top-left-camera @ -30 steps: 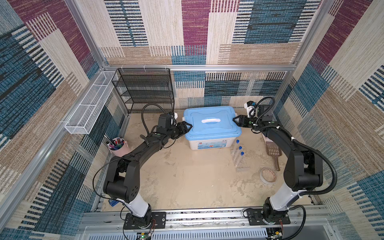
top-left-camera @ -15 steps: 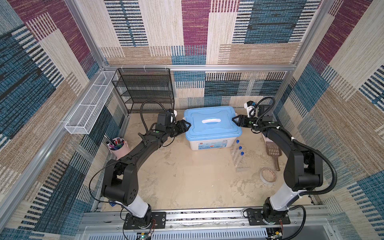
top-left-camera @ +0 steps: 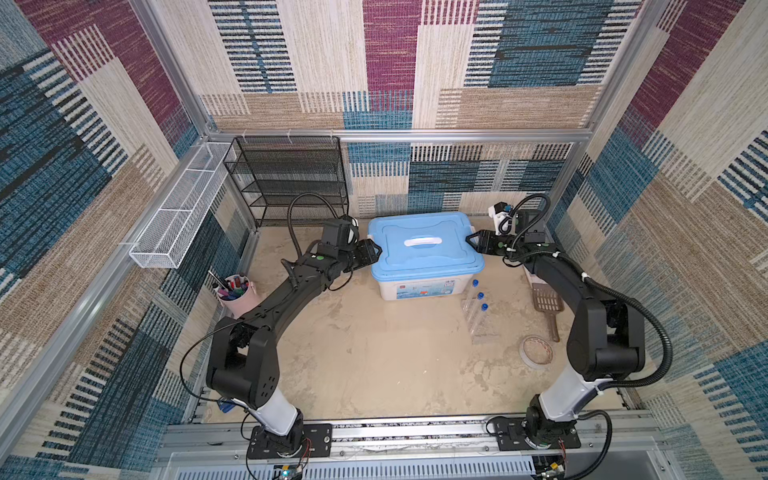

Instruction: Organize the chemistry lab equipment

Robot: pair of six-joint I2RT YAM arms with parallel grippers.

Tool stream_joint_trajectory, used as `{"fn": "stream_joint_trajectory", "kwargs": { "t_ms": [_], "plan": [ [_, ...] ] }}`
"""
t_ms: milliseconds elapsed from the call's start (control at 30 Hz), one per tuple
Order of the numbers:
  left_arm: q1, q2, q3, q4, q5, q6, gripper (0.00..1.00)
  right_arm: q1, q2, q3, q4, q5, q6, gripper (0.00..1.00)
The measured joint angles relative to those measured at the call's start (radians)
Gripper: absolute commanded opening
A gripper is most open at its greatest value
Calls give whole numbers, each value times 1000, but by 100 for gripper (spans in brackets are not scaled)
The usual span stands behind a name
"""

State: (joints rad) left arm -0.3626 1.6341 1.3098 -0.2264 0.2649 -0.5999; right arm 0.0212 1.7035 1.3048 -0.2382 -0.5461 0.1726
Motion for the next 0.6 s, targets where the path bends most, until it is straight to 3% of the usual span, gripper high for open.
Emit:
{"fn": "stream_joint_trajectory", "kwargs": {
  "t_ms": [600],
  "plan": [
    [-8,38,16,-7,-29,0,56,2,1,14,-10,-3,14,51]
  ]
}}
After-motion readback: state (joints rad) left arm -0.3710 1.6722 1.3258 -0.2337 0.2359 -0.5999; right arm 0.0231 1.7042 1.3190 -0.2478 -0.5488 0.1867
